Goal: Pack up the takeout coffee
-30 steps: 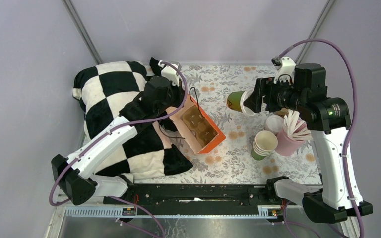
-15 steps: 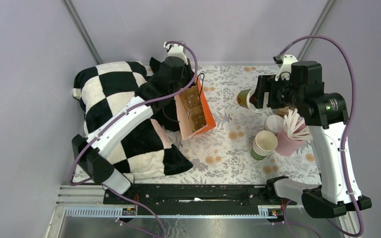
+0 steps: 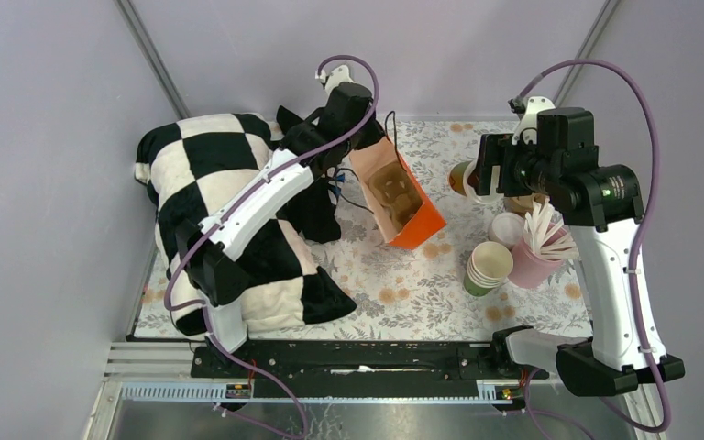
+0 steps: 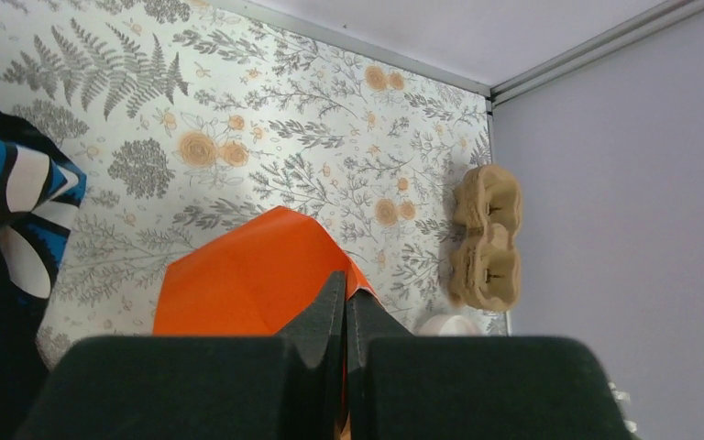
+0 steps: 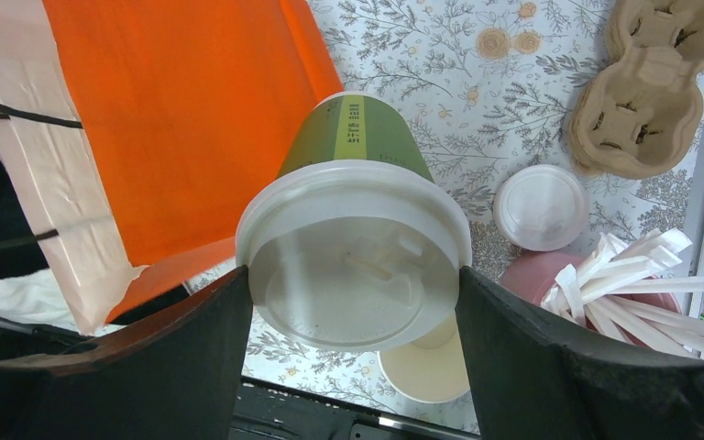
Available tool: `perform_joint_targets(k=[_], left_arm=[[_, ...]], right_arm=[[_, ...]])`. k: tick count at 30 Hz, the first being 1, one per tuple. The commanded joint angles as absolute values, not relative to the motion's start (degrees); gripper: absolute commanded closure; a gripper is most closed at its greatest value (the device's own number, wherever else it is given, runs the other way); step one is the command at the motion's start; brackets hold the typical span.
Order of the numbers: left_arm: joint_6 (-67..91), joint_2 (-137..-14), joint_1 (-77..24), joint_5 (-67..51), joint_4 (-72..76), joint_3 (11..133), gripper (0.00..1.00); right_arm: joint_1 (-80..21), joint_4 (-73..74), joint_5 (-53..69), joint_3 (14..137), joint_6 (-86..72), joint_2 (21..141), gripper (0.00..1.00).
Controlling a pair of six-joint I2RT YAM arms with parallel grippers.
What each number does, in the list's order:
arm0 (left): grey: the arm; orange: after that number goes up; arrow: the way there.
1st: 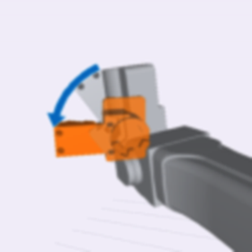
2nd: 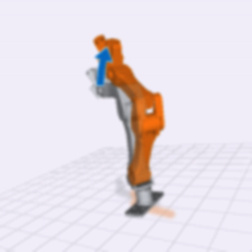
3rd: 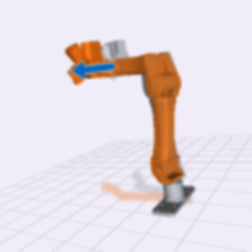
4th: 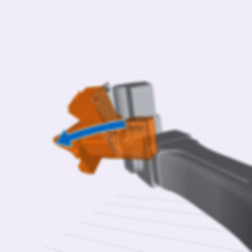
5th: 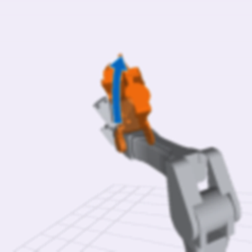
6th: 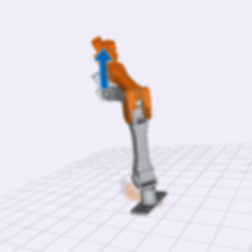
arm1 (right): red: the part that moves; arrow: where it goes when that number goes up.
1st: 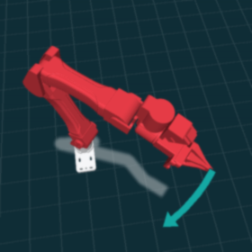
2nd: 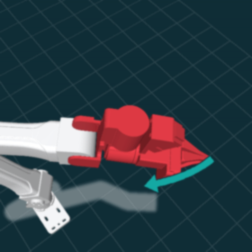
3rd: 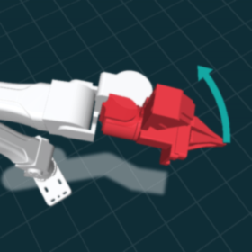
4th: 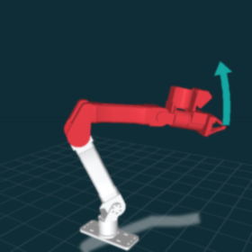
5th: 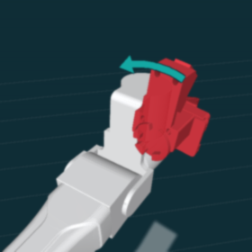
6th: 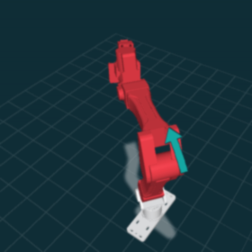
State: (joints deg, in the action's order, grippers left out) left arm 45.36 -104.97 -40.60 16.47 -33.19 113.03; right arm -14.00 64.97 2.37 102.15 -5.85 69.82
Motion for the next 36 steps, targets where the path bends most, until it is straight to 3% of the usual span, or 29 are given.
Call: perform_joint_targets(k=[1, 5, 14, 27, 31, 36], left_arm=[[56.07, -105.05, -38.81, 16.83, -36.63, 115.65, 1.0], [55.57, -104.57, -37.62, 13.45, -33.98, 110.75, 1.0], [46.16, -92.06, -37.31, 10.49, -18.53, 86.58, 1.0], [34.52, -83.72, -37.62, 8.86, -25.36, 82.86, 1.0], [34.27, -82.83, -38.03, 6.99, -28.0, 82.0, 0.94], [33.11, -83.57, -39.32, 8.81, -31.03, 82.12, 0.96]], right_arm=[[-14.41, 65.88, 1.71, 103.81, -5.2, 70.4, 0.41], [-14.37, 66.19, 3.16, 104.24, -4.43, 70.75, 0.41], [-14.42, 65.41, 3.11, 101.68, -2.6, 69.26, 0.42], [-16.58, 63.46, 10.96, 97.89, -1.48, 67.39, 0.43], [-17.2, 63.46, 10.2, 98.68, -0.95, 66.83, 0.44], [-17.44, 63.29, 11.66, 100.16, 1.15, 65.79, 0.44]])
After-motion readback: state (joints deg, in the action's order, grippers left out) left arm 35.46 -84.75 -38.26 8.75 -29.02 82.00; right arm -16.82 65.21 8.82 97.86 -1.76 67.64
